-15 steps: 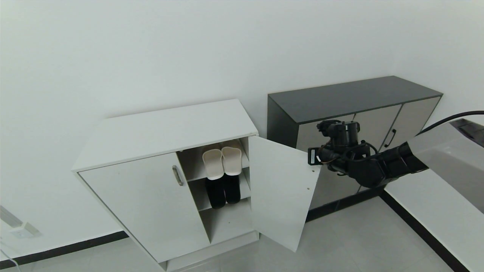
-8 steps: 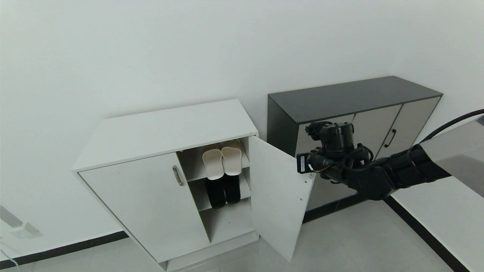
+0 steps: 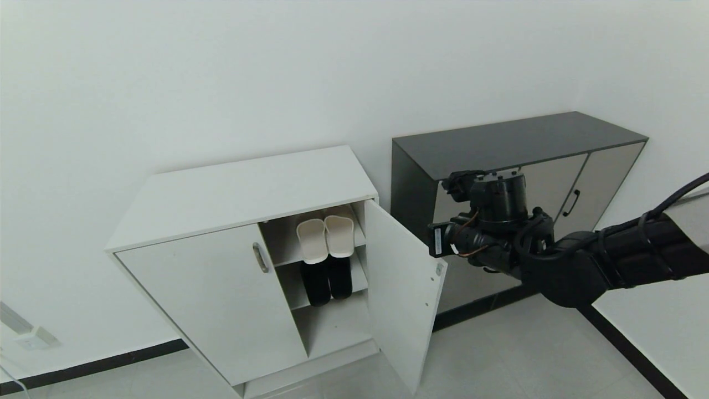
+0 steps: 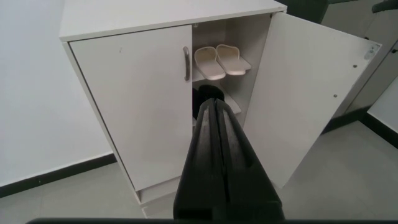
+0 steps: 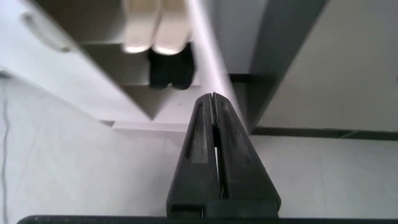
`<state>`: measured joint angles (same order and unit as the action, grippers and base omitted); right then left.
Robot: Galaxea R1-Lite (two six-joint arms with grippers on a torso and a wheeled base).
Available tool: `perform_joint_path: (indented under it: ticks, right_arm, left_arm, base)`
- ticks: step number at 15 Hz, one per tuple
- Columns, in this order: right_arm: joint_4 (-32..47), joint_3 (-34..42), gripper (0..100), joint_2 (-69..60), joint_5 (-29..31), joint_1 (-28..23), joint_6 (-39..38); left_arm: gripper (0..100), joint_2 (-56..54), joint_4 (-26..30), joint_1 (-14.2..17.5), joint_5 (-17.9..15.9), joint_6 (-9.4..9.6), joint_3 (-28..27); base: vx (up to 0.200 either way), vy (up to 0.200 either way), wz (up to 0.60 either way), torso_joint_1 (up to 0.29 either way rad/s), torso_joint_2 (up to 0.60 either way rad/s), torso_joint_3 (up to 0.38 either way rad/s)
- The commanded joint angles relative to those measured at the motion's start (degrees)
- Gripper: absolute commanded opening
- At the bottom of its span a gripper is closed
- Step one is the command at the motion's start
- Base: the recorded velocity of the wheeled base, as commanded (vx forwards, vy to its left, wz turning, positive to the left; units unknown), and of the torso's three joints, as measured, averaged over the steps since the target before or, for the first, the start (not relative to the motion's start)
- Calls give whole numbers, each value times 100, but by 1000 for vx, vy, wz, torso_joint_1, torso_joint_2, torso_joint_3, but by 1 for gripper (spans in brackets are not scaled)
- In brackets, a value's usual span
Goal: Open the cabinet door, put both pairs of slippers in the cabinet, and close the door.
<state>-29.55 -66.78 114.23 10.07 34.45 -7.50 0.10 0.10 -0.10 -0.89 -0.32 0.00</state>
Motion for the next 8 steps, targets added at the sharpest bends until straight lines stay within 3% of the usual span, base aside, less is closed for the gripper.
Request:
perform_joint_path:
  ticks: [1,8]
  right_arm:
    - [-16,-134,0,372,4,-149,-6]
    - [-33,-221,0,645,4,-281,-15]
  left_arm:
    - [0,-1,-1,-8,1,-3,0]
    - [0,-1,-1,1,-8,-3,0]
  base:
    - [0,0,0,0,0,0]
    - [0,0,0,0,0,0]
